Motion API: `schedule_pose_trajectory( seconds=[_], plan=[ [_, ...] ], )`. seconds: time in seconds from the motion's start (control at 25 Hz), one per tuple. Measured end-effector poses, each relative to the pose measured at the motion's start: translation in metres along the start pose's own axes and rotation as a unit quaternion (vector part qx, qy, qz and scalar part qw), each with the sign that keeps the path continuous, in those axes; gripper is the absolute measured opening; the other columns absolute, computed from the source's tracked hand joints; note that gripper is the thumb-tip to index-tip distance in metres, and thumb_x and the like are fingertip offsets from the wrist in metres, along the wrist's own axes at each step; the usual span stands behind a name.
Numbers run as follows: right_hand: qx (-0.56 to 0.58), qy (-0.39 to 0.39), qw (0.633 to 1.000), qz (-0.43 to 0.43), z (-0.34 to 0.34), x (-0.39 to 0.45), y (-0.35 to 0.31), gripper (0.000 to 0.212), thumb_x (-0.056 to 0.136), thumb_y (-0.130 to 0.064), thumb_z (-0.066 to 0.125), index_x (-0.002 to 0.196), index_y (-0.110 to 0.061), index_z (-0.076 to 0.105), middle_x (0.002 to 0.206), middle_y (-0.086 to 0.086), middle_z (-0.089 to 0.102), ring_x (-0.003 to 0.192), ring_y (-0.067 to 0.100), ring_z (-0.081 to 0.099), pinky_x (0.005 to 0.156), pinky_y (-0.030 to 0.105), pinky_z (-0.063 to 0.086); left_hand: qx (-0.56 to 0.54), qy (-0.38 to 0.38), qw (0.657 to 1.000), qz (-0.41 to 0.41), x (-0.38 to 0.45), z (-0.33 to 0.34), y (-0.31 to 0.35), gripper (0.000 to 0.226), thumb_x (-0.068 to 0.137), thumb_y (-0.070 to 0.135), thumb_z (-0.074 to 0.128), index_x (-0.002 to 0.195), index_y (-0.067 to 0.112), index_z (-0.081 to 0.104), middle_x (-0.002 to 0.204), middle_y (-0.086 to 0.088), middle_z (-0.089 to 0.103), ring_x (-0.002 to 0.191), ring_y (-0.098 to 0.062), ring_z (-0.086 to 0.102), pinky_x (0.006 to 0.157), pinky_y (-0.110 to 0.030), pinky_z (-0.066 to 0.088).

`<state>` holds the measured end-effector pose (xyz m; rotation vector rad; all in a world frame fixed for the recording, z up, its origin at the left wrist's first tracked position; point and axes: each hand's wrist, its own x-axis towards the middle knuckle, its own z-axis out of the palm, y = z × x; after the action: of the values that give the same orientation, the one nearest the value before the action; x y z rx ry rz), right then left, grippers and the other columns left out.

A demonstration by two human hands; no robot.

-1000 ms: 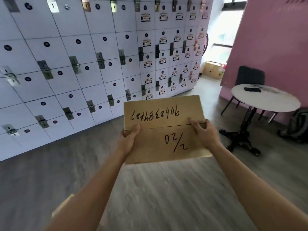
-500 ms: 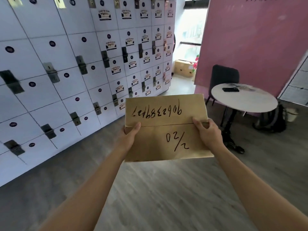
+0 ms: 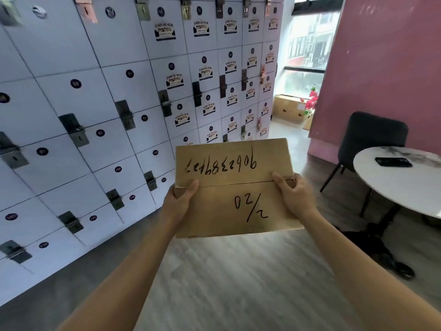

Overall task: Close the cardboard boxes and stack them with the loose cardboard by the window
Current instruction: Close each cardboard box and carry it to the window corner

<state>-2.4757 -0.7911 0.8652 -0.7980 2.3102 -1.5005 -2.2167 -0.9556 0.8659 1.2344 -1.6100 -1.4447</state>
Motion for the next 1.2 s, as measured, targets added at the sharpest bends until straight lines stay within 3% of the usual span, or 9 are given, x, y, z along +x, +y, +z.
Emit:
schedule_pose_trajectory(
  seconds=[0.12, 0.24, 0.36, 0.44, 0.56, 0.72, 0.92, 1.08, 1.2],
  plan=[
    [0.001, 0.013, 1.000, 0.017, 0.040, 0.072, -0.009, 0.066, 0.071, -0.089, 0.051, 0.107, -0.035, 0.056, 0.096, -0.019, 0.062, 0.092, 0.014, 0.064, 0.084, 0.043, 0.055, 0.019, -0.015, 1.000, 0.014, 0.097, 0.010, 0.006, 0.095, 0.067, 0.078, 0.070, 0.144, 0.028, 0.046, 0.121, 0.007, 0.056, 0.109, -0.019, 0.057, 0.100, -0.047, 0.048],
    [0.001, 0.042, 0.999, 0.028, 0.057, 0.129, -0.018, 0.058, 0.071, -0.088, 0.053, 0.104, -0.040, 0.050, 0.091, -0.025, 0.056, 0.086, 0.007, 0.059, 0.071, 0.032, 0.046, 0.026, -0.056, 0.998, 0.016, 0.181, 0.033, 0.023, 0.093, 0.069, 0.074, 0.073, 0.144, 0.026, 0.046, 0.125, 0.004, 0.056, 0.112, -0.022, 0.055, 0.104, -0.049, 0.045],
    [0.004, 0.082, 0.996, 0.044, 0.062, 0.194, -0.020, 0.069, 0.063, -0.090, 0.051, 0.108, -0.038, 0.047, 0.091, -0.025, 0.054, 0.081, -0.002, 0.054, 0.061, 0.021, 0.038, 0.027, -0.094, 0.995, 0.019, 0.270, 0.078, 0.047, 0.093, 0.066, 0.074, 0.074, 0.142, 0.027, 0.047, 0.123, 0.004, 0.056, 0.111, -0.022, 0.054, 0.103, -0.048, 0.045],
    [-0.001, 0.105, 0.993, 0.061, 0.060, 0.239, -0.010, 0.075, 0.065, -0.090, 0.052, 0.115, -0.034, 0.050, 0.096, -0.018, 0.059, 0.086, 0.005, 0.058, 0.066, 0.025, 0.044, 0.025, -0.124, 0.992, 0.022, 0.322, 0.115, 0.057, 0.087, 0.071, 0.070, 0.075, 0.141, 0.028, 0.047, 0.122, 0.005, 0.057, 0.109, -0.020, 0.055, 0.099, -0.044, 0.046],
    [-0.009, 0.128, 0.988, 0.084, 0.055, 0.313, 0.008, 0.080, 0.073, -0.085, 0.056, 0.128, -0.028, 0.051, 0.109, -0.008, 0.062, 0.099, 0.018, 0.061, 0.085, 0.041, 0.051, 0.013, -0.162, 0.986, 0.033, 0.390, 0.172, 0.070, 0.080, 0.071, 0.066, 0.078, 0.136, 0.027, 0.050, 0.122, 0.004, 0.063, 0.109, -0.022, 0.062, 0.098, -0.047, 0.052],
    [0.007, 0.133, 0.988, 0.083, 0.056, 0.443, 0.023, 0.078, 0.072, -0.084, 0.056, 0.127, -0.028, 0.052, 0.104, -0.012, 0.062, 0.097, 0.017, 0.061, 0.083, 0.041, 0.050, 0.017, -0.171, 0.984, 0.046, 0.492, 0.245, 0.097, 0.067, 0.068, 0.071, 0.075, 0.121, 0.035, 0.054, 0.108, 0.015, 0.064, 0.103, -0.018, 0.064, 0.087, -0.036, 0.053],
    [0.029, 0.100, 0.991, 0.081, 0.086, 0.600, 0.012, 0.071, 0.072, -0.084, 0.058, 0.117, -0.030, 0.053, 0.109, -0.007, 0.065, 0.099, 0.017, 0.062, 0.084, 0.040, 0.052, 0.043, -0.123, 0.990, 0.045, 0.625, 0.290, 0.137, 0.072, 0.079, 0.070, 0.067, 0.137, 0.030, 0.051, 0.119, 0.007, 0.062, 0.111, -0.022, 0.058, 0.102, -0.048, 0.046],
    [0.039, 0.096, 0.992, 0.077, 0.116, 0.719, 0.009, 0.072, 0.063, -0.090, 0.057, 0.111, -0.036, 0.055, 0.099, -0.017, 0.064, 0.091, 0.006, 0.061, 0.069, 0.030, 0.048, 0.050, -0.114, 0.992, 0.033, 0.734, 0.323, 0.164, 0.079, 0.070, 0.078, 0.067, 0.131, 0.031, 0.052, 0.117, 0.006, 0.063, 0.106, -0.020, 0.061, 0.096, -0.047, 0.049],
    [0.036, 0.109, 0.990, 0.082, 0.130, 0.804, 0.020, 0.070, 0.068, -0.086, 0.059, 0.115, -0.034, 0.055, 0.101, -0.015, 0.064, 0.095, 0.012, 0.063, 0.082, 0.038, 0.052, 0.051, -0.119, 0.991, 0.035, 0.812, 0.364, 0.180, 0.083, 0.065, 0.080, 0.066, 0.132, 0.032, 0.051, 0.117, 0.006, 0.063, 0.104, -0.020, 0.062, 0.095, -0.046, 0.049]
  ],
)
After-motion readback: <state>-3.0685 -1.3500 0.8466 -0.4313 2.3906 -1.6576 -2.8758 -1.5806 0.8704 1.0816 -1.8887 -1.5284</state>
